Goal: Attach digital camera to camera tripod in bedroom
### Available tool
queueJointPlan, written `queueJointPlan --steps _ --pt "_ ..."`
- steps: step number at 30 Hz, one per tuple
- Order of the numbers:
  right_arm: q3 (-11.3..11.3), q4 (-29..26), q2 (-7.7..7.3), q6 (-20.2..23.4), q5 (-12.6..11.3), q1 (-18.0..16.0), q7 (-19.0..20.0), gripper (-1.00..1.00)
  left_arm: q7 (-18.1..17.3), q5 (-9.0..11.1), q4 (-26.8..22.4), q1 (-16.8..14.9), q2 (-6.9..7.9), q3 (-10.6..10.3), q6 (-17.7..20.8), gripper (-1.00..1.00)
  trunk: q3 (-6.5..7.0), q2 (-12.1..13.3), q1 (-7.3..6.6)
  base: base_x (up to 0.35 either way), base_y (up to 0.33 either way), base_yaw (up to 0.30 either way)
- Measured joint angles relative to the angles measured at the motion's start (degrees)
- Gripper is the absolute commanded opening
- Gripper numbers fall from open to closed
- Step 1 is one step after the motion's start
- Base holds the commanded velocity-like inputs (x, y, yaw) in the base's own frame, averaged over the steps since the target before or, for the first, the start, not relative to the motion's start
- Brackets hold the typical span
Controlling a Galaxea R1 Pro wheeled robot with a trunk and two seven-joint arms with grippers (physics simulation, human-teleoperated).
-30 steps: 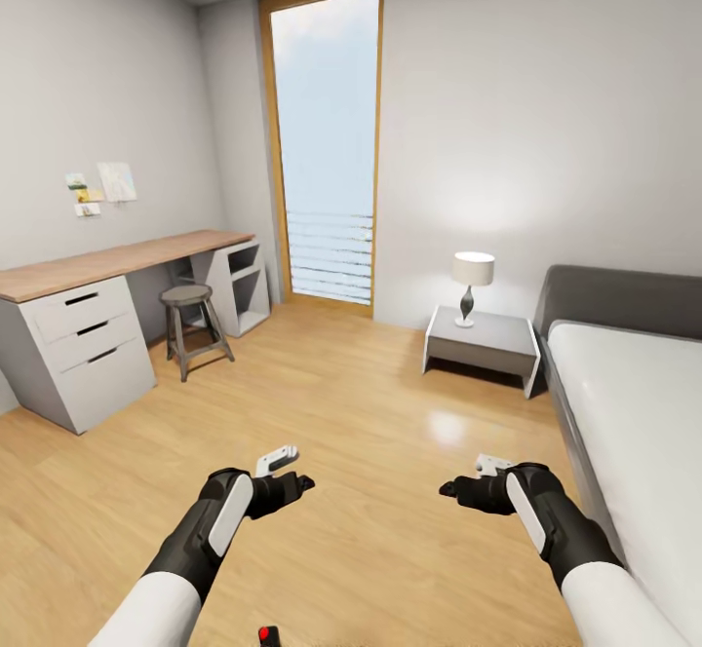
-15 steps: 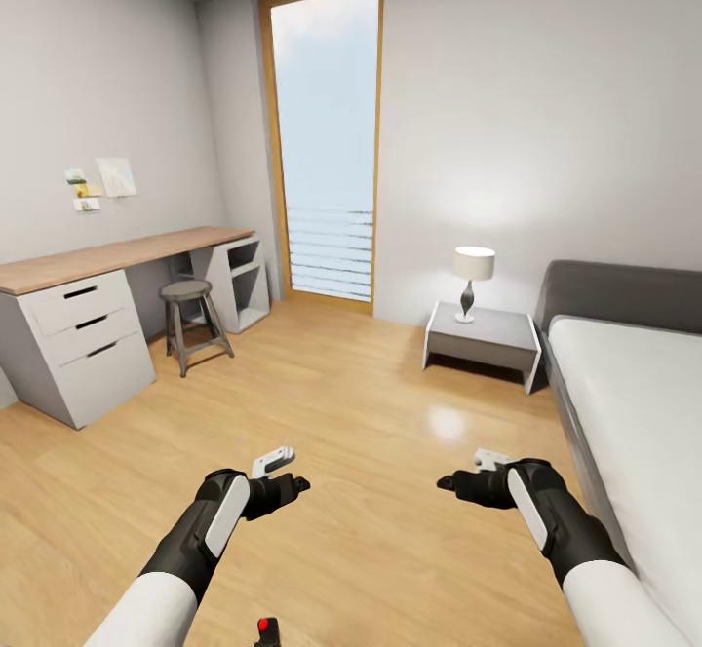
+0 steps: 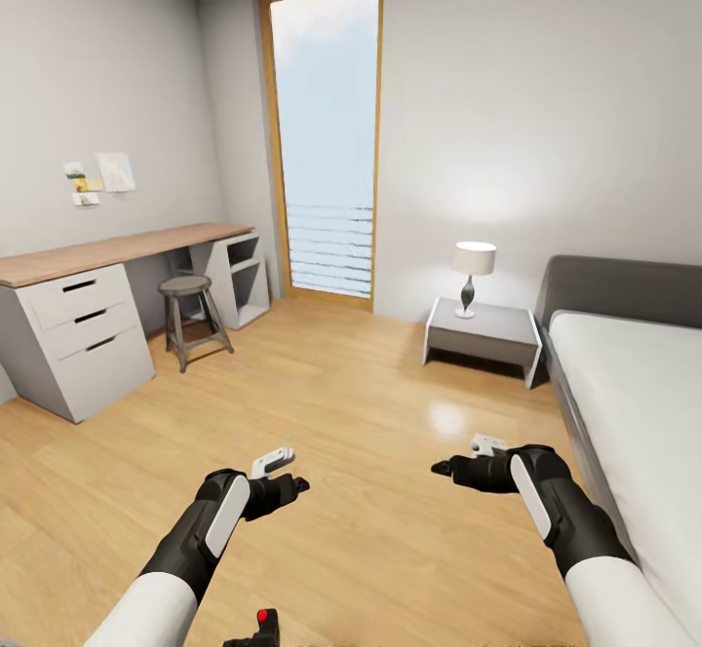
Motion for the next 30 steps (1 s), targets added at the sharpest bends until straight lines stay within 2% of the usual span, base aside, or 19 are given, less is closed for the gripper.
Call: queueJointPlan --steps 9,12,16,22,24,25,28,30 --pt "-0.11 -2.81 -0.06 5.24 -0.07 -0.02 0.51 1.00 0.05 -0.01 0.03 -0.01 0.00 0.05 0.00 1.00 -1.62 -3.61 1.98 0.000 0.000 0.000" --pt "-0.17 -3.03 -0.10 6.91 -0.04 -0.03 1.47 1.00 0.05 -0.02 0.03 -0.02 0.04 0.05 0.00 1.00 -2.15 -4.81 2.64 0.000 0.000 0.000" --pt "-0.20 -3.16 -0.49 6.91 -0.06 -0.03 3.95 1.00 0.06 0.03 0.03 -0.02 0.02 0.06 0.00 1.00 -2.87 -6.42 3.52 0.000 0.000 0.000" --pt "-0.08 -3.23 -3.38 6.87 -0.07 -0.04 11.39 1.00 0.02 0.13 0.03 -0.02 0.03 0.06 0.00 1.00 -3.95 -8.82 4.83 0.000 0.000 0.000" --pt "-0.02 -3.25 -4.79 6.83 0.09 -0.04 16.43 1.00 0.02 0.14 0.03 -0.01 0.06 0.06 0.00 1.00 -4.31 -9.63 5.27 0.000 0.000 0.000" --pt "0.02 -3.23 -5.70 6.79 0.48 -0.04 21.12 1.00 0.01 0.15 0.03 0.01 0.07 0.06 0.00 1.00 -4.49 -10.03 5.49 0.000 0.000 0.000" --pt "0.07 -3.02 -6.22 6.79 0.98 -0.04 24.94 1.00 0.04 0.16 0.03 -0.01 0.04 0.06 0.00 1.00 -5.03 -11.23 6.15 0.000 0.000 0.000" --pt "0.08 -2.86 -6.24 6.71 1.40 -0.04 25.94 1.00 0.04 0.16 0.03 -0.01 0.02 0.06 0.00 1.00 -5.39 -12.03 6.59 0.000 0.000 0.000"
